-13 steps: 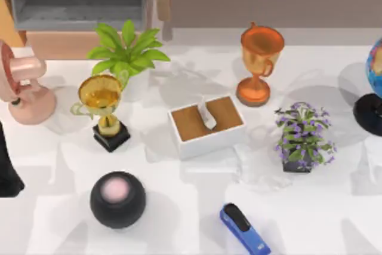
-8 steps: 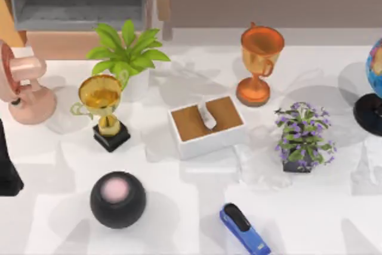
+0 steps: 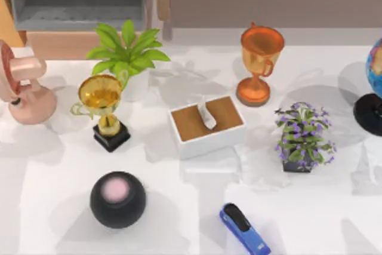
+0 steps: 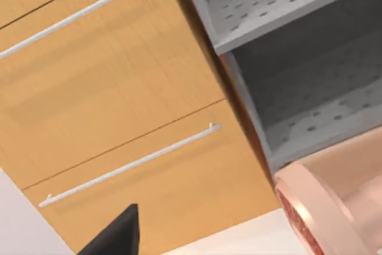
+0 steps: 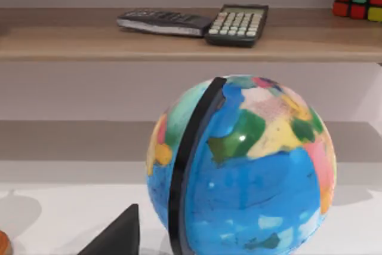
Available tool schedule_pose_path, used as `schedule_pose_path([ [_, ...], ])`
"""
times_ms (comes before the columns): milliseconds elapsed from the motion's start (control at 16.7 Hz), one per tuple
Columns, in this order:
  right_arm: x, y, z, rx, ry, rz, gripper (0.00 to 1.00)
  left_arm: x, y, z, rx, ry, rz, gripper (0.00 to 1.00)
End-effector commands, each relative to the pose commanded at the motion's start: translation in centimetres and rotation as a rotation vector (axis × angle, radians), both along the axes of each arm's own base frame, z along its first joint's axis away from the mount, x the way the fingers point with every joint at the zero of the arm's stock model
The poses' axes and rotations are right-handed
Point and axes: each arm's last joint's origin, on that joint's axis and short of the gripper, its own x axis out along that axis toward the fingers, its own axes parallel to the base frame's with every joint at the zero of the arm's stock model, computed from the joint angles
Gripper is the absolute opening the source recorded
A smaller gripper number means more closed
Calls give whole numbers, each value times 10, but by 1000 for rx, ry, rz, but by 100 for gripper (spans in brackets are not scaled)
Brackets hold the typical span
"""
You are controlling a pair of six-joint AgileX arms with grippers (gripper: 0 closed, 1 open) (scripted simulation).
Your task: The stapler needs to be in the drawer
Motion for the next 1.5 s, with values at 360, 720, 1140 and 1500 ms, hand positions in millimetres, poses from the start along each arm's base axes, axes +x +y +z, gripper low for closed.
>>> schedule_pose_path([
  [360, 0, 0, 0, 0, 0, 0, 100, 90, 58, -3, 371, 74, -24, 100],
  [720, 0, 0, 0, 0, 0, 0, 100, 174, 116, -53, 719, 56, -63, 100],
  [1140, 0, 0, 0, 0, 0, 0, 100, 236, 144, -98, 1044, -60, -54, 100],
  [1500, 0, 0, 0, 0, 0, 0, 100, 250, 144, -114, 1106, -82, -53, 100],
])
